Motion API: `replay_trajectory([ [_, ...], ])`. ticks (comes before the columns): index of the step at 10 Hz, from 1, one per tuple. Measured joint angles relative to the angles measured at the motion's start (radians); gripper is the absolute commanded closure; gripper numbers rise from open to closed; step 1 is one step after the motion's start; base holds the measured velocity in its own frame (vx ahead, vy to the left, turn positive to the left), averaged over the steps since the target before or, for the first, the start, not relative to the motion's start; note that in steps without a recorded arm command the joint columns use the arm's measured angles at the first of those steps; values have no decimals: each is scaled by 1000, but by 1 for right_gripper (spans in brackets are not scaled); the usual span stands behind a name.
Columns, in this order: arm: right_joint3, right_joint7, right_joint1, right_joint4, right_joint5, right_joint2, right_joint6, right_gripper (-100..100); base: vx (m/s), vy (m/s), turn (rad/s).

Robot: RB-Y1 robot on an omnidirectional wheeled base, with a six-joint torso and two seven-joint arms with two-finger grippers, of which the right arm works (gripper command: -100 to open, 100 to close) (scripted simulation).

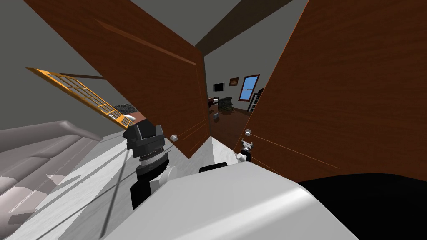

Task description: Pull the door open

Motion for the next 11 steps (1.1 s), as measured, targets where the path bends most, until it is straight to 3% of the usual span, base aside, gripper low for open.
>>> replay_trajectory([
  [5, 56, -82, 21, 53, -31, -81, -17, -100, 133, -7, -31],
  [9, 112, -160, 44, 104, -63, -161, -35, -100, 126, -19, -26],
  [11, 130, -189, 33, 149, -71, -191, -48, -100, 121, -26, -33],
])
